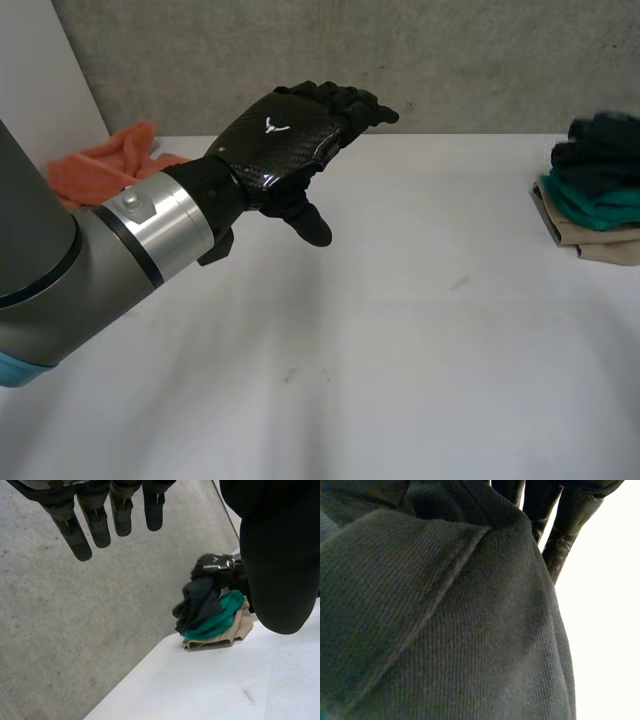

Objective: Fold the laundry.

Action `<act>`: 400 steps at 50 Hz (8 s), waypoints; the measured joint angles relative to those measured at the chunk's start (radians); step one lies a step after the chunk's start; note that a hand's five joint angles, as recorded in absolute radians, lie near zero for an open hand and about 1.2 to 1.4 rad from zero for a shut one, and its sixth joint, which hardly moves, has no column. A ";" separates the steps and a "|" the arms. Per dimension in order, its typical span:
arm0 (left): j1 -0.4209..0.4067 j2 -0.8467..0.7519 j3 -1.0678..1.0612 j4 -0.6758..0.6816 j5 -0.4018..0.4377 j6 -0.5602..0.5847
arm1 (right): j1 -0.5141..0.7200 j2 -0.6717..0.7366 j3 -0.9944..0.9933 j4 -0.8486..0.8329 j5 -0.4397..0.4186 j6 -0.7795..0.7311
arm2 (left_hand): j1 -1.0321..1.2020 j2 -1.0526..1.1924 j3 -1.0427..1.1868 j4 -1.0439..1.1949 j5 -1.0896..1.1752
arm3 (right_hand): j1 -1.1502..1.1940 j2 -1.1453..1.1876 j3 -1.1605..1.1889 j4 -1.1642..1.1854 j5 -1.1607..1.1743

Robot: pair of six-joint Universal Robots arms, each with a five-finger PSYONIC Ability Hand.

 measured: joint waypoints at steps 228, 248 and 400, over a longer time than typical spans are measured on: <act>0.296 -0.465 -0.034 0.080 -0.184 0.379 | 0.686 -1.188 0.636 0.902 0.626 -0.179 | 0.222 0.207 0.197 0.205 0.189 | 0.095 0.009 0.020 -0.003 0.077; 0.196 -0.530 0.051 0.058 -0.190 0.335 | 0.675 -1.219 0.597 0.935 0.635 -0.175 | 0.320 0.310 0.309 0.308 0.284 | 0.095 0.009 0.020 -0.003 0.077; 0.257 -0.289 -0.402 0.268 -0.365 0.246 | 0.508 -0.672 0.943 0.505 0.668 -0.381 | 0.339 0.334 0.328 0.335 0.312 | 0.095 0.011 0.020 0.002 0.084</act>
